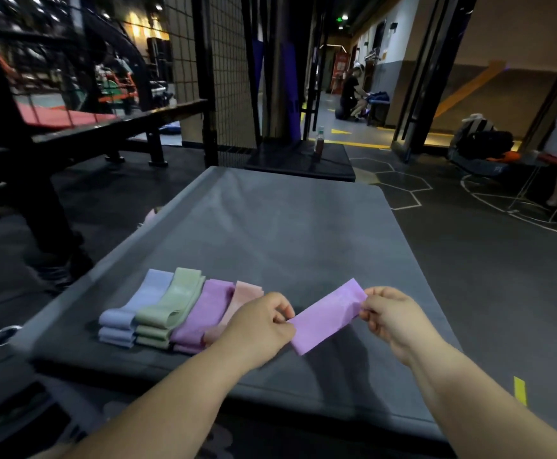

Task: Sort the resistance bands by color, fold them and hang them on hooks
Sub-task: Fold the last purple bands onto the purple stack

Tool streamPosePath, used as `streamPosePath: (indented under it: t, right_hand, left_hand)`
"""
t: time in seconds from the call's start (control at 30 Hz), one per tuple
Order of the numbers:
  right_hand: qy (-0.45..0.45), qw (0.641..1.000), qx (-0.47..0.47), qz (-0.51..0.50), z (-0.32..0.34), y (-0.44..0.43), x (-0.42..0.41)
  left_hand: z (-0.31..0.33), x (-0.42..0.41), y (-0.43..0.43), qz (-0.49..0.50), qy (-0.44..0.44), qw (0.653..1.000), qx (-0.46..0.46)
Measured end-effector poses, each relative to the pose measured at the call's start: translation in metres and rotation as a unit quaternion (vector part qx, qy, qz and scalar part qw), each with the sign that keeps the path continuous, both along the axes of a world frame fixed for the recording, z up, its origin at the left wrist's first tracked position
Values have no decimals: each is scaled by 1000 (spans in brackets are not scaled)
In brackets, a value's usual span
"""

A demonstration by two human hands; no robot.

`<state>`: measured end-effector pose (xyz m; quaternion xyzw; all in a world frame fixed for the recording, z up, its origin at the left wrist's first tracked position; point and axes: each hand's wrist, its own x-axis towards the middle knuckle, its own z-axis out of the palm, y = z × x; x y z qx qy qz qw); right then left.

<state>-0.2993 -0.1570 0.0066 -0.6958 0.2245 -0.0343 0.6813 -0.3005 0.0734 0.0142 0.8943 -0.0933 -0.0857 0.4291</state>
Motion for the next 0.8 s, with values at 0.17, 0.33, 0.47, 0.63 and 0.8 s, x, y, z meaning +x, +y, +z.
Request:
streamPosePath:
  t: [0.17,0.33,0.47,0.63,0.8]
  right_hand:
    - [-43,997,-59,40,12,51,19]
    - [-62,990,-104,74,22,111,52]
    - [-59,982,-147,99,23,157,76]
    - [-36,967,-226,116,17,195,99]
    - [-12,932,-330,149,9,206,109]
  left_hand:
    - [6,-2,45,82,-24,995,-50]
    - [10,0,92,164,-7,981,-101]
    - [8,2,121,223,11,969,-102]
    - [6,4,141,253,-27,966,53]
    - [3,9,147,233,-38,964,120]
